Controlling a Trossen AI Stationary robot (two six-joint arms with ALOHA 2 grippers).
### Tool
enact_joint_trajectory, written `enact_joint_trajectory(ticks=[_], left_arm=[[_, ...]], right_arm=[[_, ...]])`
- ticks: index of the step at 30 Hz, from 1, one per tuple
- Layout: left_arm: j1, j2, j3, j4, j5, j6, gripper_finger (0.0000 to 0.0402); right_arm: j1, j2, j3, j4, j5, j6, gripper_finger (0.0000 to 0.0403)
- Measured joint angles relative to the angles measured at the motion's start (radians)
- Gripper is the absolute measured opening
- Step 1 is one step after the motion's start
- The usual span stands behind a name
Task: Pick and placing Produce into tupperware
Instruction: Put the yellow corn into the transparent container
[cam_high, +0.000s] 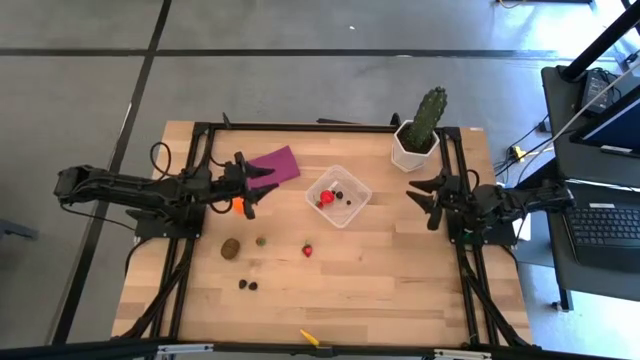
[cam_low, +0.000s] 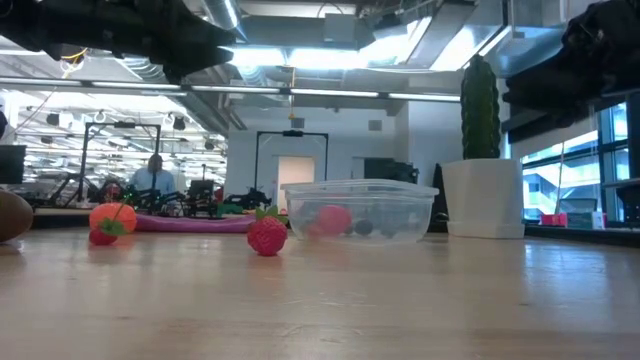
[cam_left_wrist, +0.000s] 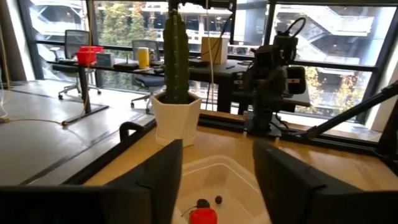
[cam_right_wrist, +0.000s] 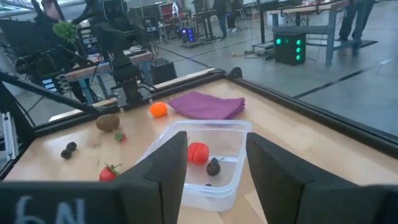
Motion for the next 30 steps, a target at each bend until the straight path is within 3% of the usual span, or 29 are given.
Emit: enact_joint_trajectory(ticks=[5, 9, 15, 19, 21, 24, 30], left_arm=[[0.0, 0.0, 0.0, 0.002, -0.012, 0.034, 0.0268], [-0.003, 0.0, 0.0, 0.005, -0.016, 0.027, 0.0303], [-0.003, 0.0, 0.0, 0.116, 0.018, -0.036, 0.0309], [-0.011, 0.001, 0.048, 0.16, 0.075, 0.067, 0.0302], [-0.022, 0.001, 0.138, 0.091, 0.098, 0.121, 0.03], [-0.049, 0.034, 0.326, -0.139, 0.106, 0.16, 0.0299], [-0.142, 0.253, 0.713, -0.609, 0.1, 0.284, 0.03]], right_arm=[[-0.03, 0.0, 0.0, 0.005, 0.0, -0.007, 0.0168], [-0.054, 0.0, 0.0, 0.005, 0.01, -0.05, 0.0168], [-0.078, 0.0, 0.0, 0.005, 0.059, -0.056, 0.0168], [-0.093, 0.0, 0.0, 0.005, 0.06, -0.056, 0.0168], [-0.102, 0.0, 0.0, 0.005, 0.06, -0.056, 0.0168], [-0.118, 0.0, 0.0, 0.005, 0.06, -0.056, 0.0168], [-0.139, 0.0, 0.0, 0.005, 0.06, -0.056, 0.0168]])
